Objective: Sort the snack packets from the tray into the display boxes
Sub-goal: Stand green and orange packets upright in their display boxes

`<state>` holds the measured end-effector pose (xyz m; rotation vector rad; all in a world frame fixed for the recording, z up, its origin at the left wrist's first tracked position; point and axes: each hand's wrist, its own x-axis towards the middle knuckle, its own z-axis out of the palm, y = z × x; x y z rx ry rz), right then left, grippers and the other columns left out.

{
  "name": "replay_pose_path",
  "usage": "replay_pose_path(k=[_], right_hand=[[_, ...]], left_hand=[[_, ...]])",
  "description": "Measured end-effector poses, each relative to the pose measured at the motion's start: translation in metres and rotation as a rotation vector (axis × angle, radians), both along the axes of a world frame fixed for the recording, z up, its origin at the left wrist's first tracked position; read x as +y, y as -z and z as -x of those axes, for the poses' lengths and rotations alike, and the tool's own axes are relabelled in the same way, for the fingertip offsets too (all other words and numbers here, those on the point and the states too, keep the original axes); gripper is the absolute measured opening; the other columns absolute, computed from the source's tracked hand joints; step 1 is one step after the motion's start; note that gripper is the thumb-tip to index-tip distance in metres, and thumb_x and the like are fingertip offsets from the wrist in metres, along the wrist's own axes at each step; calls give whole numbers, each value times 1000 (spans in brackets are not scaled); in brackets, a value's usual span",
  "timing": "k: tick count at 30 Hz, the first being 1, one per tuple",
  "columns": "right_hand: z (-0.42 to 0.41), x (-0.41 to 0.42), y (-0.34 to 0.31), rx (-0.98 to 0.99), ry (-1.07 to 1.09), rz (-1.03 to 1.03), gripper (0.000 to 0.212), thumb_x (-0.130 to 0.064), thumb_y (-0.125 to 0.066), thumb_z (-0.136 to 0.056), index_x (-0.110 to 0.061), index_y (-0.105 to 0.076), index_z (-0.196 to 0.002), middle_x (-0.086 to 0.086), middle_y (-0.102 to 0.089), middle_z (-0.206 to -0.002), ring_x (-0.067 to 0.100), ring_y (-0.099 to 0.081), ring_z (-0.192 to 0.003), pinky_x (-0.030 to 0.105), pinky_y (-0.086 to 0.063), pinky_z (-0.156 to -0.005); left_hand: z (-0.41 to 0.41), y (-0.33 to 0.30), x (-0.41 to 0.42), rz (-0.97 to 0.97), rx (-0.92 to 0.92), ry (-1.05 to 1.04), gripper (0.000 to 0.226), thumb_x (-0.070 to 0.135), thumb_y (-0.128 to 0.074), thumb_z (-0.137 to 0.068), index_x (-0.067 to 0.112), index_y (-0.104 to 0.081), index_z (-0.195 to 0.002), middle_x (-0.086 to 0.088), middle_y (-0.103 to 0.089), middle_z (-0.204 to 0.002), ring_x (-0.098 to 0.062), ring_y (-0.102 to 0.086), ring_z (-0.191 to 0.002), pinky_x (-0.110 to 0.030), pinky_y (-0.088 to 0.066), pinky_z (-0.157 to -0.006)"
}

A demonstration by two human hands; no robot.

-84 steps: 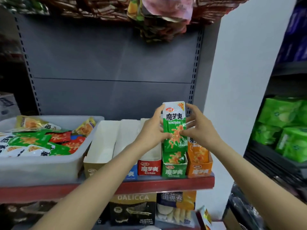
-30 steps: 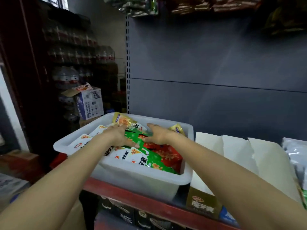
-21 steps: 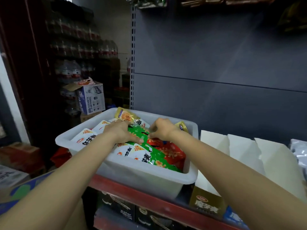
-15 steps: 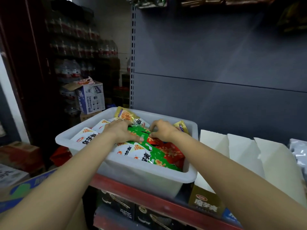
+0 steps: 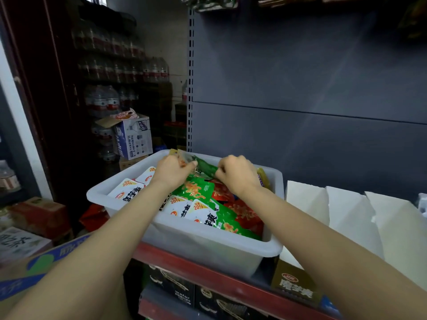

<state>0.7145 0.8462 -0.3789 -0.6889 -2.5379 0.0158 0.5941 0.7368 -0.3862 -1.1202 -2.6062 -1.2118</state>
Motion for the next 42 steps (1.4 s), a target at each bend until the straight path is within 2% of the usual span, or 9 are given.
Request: replay_pose_path(k=[5,8,12,19,22,30,35,39,42], right_hand=[[-2,-25,-5,12,-270,-100,22,-23,-48,-89,-17,-68,-98,7,-70,-85,28,-61,-78,34,-44,-62],[-6,-28,-5,101,-378,160,20,-28,-54,-91,-18,-71,-97,4,-71,-97,21,-62,-85,33,-48,-78],[-23,-25,-6,260,-331,341,26,-25,-60,-89,-19,-63,-114,3,-59,-120,19,-48,-116,24,-35,-92],[-113,-3,-18,505,-303,794,55,-8,-66,-85,-24,-47,-133,4,-62,-115,20,-62,-103,40,-53,-89],[-164,4,-26,606,-333,884,61,4,-63,-84,-24,-45,-135,4,-64,-102,15,-64,-86,26,-58,-71],[-294,25,-32,571,-109,674,80,10,-68,-77,-33,-39,-138,1,-62,-87,8,-63,-65,25,-55,-58],[-355,43,-22,493,76,469,92,5,-71,-75,-44,-29,-140,5,-60,-92,32,-64,-71,35,-56,-66],[-385,45,-14,390,187,306,99,-1,-72,-74,-36,-16,-148,-16,-55,-92,5,-50,-68,10,-41,-57],[-396,48,-5,320,228,192,108,-9,-77,-71,-37,-7,-149,-6,-56,-115,10,-51,-81,22,-44,-70]], left_hand=[[-12,-10,2,-364,-611,142,28,38,-58,-91,11,-51,-92,-9,-65,-91,-20,-67,-75,-29,-59,-66],[-16,-14,0,-442,-645,166,8,7,-54,-93,6,-50,-100,-16,-64,-104,-21,-66,-79,-26,-59,-57],[-35,-16,-3,-545,-714,303,28,3,-55,-92,5,-48,-119,-10,-66,-104,-16,-66,-77,-27,-58,-58],[-117,-32,5,-432,-632,560,31,4,-62,-87,17,-50,-113,-8,-70,-93,-16,-69,-72,-33,-59,-66],[-160,-40,18,-418,-577,654,49,1,-63,-86,24,-43,-124,-8,-70,-97,-16,-68,-74,-27,-58,-62],[-267,-34,72,-299,-391,780,95,5,-74,-77,40,-16,-144,-1,-69,-107,-16,-66,-95,-40,-56,-83],[-329,-25,97,-223,-195,826,110,16,-77,-76,31,4,-149,1,-62,-123,-16,-62,-104,-37,-50,-92],[-359,-17,110,-167,-76,828,108,14,-76,-76,26,2,-150,-5,-62,-122,-21,-63,-100,-37,-53,-84],[-367,-10,113,-132,-14,822,104,13,-77,-74,27,-4,-147,-7,-65,-109,-19,-65,-86,-36,-55,-74]])
